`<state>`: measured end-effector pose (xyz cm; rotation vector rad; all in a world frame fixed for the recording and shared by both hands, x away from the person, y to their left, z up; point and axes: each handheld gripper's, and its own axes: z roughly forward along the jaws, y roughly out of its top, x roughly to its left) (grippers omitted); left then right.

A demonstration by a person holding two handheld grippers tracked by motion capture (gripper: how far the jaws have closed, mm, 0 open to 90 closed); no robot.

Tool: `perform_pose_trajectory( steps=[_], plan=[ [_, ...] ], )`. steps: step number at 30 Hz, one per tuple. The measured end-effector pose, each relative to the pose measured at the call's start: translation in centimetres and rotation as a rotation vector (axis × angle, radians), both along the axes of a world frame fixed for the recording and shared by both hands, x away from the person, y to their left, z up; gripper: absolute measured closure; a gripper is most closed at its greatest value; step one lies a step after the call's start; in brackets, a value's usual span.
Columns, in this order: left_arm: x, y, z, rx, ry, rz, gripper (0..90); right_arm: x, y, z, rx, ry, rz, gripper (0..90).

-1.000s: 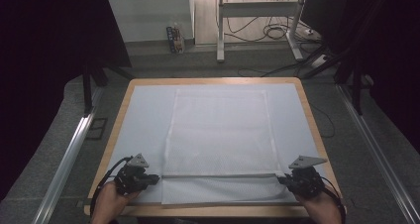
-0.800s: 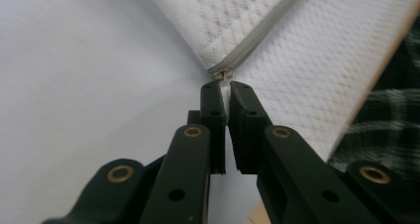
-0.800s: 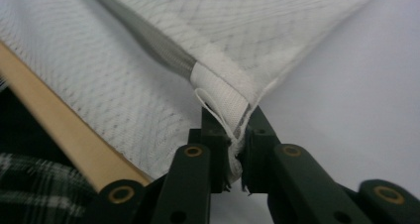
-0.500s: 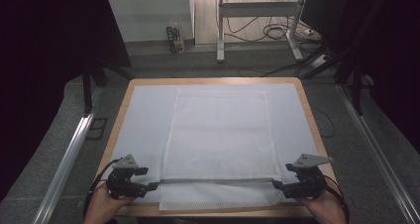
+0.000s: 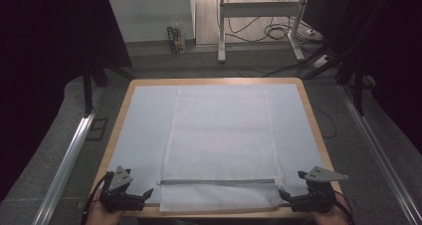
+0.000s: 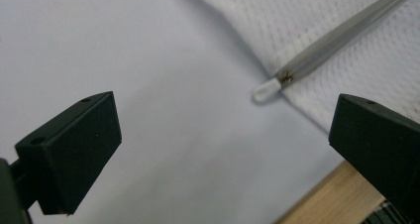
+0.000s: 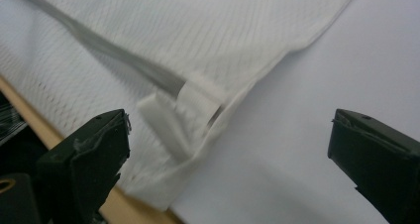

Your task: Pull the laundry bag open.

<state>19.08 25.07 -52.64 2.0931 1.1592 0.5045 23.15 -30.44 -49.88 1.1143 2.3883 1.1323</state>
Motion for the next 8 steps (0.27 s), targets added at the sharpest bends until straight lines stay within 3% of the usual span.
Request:
perform_pose_trajectory(
  steps=[3,5,8],
  plan=[
    [0.02,0.38,0.01,-0.034,0.003,0.008,0.0,-0.13,0.22,0.06,-0.009,-0.010,0.009,1.8],
    [0.15,0.46,-0.03,-0.045,0.013,0.009,0.1,0.00,0.29,-0.04,-0.016,0.007,0.013,1.9],
    [0.27,0.28,-0.07,-0.030,0.022,0.003,0.6,0.20,0.21,-0.15,-0.010,0.018,0.013,2.0]
  ],
)
